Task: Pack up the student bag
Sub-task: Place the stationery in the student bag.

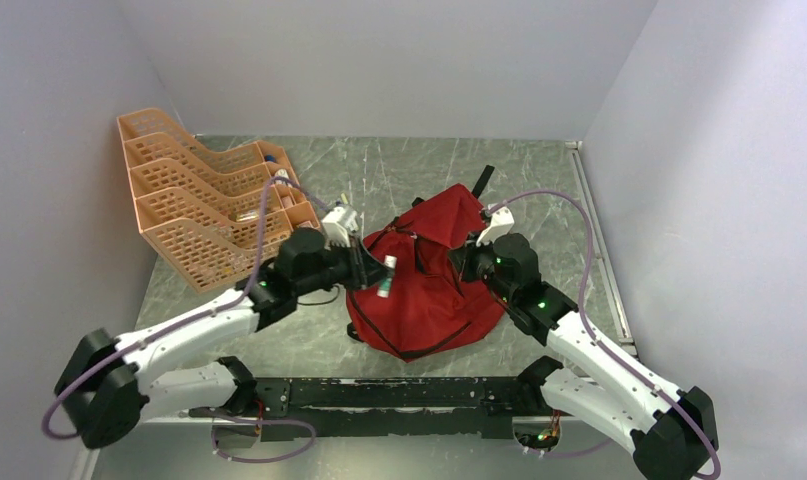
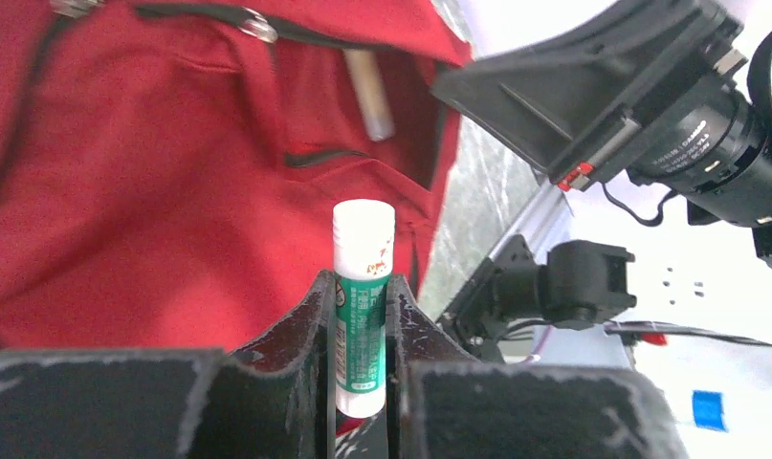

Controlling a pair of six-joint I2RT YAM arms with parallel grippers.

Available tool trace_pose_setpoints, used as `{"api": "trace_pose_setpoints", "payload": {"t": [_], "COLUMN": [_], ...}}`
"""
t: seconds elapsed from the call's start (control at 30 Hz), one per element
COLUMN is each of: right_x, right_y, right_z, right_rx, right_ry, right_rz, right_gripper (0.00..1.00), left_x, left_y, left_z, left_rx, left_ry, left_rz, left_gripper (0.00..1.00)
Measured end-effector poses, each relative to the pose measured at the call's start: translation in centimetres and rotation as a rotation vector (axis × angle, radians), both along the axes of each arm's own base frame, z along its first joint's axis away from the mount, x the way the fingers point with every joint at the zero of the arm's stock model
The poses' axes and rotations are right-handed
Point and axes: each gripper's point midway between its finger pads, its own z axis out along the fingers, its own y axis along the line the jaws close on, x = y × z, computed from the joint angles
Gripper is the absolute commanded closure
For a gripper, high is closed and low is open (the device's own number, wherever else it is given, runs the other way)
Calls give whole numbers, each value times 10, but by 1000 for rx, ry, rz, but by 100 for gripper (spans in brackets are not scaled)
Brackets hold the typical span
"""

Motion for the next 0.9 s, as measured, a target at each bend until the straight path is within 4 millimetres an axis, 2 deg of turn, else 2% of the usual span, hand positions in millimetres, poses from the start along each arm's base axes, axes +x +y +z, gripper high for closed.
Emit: {"api": "trace_pose_setpoints", "payload": {"t": [0.1, 0.2, 0.33, 0.4, 0.5, 0.73, 0.9], "right_x": [1, 2, 2, 2, 2, 0, 0], "right_y": [1, 1, 1, 1, 1, 4, 4], "right_z": [3, 7, 9, 9, 9, 9, 10], "right_rx": [3, 7, 6, 7, 13, 23, 24], "right_ry": [-3, -11, -11, -10, -7, -1, 0], "right_rz": [-1, -3, -5, -4, -4, 9, 14], "right_gripper": [100, 100, 100, 100, 100, 100, 100], "left_x": [-9, -11, -6, -2, 11, 45, 58], "left_y": [-32, -56, -74, -79, -91, -122, -138], "left_z": [-12, -30, -52, -57, -54, -22, -33], "left_rx": [-27, -46, -58, -66, -93, -178, -176], "left_ry": [35, 86, 158, 179, 190, 168, 206], "left_rz": [-53, -64, -28, -7, 22, 79, 114], "left_gripper": [95, 95, 95, 95, 95, 95, 95]}}
